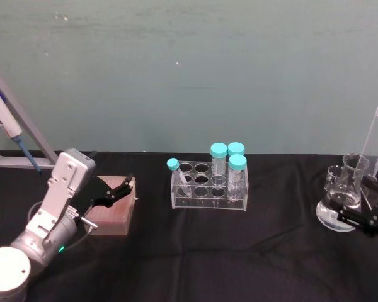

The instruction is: Place the experimental apparatus aside using one hand.

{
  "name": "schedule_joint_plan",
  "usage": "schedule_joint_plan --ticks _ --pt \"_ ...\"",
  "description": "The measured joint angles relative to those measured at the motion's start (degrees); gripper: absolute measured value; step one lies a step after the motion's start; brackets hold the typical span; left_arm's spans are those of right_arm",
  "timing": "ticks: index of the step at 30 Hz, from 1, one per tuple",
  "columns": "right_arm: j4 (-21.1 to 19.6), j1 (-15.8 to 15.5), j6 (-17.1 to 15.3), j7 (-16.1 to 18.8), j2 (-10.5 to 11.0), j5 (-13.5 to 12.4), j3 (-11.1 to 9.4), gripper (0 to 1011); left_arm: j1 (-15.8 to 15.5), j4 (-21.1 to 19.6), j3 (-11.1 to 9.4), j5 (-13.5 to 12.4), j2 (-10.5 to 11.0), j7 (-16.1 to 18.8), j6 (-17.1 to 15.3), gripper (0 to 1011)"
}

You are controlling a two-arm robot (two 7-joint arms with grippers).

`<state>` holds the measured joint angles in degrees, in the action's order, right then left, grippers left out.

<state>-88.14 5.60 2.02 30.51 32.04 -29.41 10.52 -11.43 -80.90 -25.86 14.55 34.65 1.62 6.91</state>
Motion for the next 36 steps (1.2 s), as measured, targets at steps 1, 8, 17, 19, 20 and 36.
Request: schedule_joint_plan --ticks 1,8,17,19,20,36 --pt "-0.08 -0.21 -0.14 -0.02 0.22 -0.11 0.05 1000 0.0 0.0 0.0 0.0 0.0 0.0 0.0 1000" --pt "-0.96 -2.3 -1.59 -0.93 2.17 -0.8 0.36 1000 0.0 0.0 0.0 0.0 0.0 0.0 0.0 1000" --pt "-0.32 -3.4 -3.51 -3.26 3.22 0.71 1.37 1002 0.0 0.0 0.0 0.0 0.0 0.0 0.0 1000" --pt "-0.07 -3.41 -3.55 -3.45 3.21 1.06 1.55 1000 0.0 0.0 0.0 0.0 0.0 0.0 0.0 1000" --pt "0.05 -3.4 -3.55 -3.53 3.19 1.21 1.63 1000 0.0 0.0 0.0 0.0 0.0 0.0 0.0 1000" --pt "0.19 -3.37 -3.52 -3.62 3.12 1.39 1.66 1002 0.0 0.0 0.0 0.0 0.0 0.0 0.0 1000"
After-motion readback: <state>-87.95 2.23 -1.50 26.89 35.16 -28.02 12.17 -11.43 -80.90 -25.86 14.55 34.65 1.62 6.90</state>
